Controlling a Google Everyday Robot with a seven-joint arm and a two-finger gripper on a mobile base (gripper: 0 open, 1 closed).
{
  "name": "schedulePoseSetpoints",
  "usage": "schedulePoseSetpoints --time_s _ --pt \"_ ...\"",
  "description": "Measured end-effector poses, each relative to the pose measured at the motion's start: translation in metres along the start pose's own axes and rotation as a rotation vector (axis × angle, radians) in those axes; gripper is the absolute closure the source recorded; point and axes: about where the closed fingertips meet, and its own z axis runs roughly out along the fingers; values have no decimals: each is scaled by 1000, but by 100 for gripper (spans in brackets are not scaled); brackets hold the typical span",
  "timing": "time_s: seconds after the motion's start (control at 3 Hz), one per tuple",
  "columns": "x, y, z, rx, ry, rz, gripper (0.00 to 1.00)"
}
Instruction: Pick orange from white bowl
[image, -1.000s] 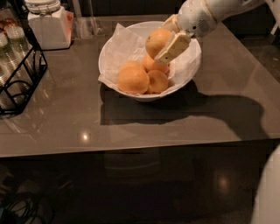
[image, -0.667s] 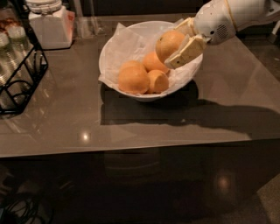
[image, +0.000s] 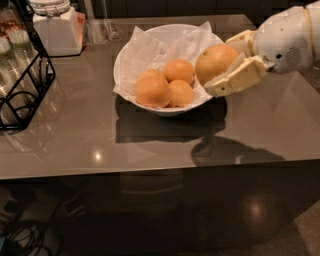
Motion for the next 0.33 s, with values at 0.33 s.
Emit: schedulePoseSetpoints --time_s 0.33 --pt "-9 23 -20 65 3 2 100"
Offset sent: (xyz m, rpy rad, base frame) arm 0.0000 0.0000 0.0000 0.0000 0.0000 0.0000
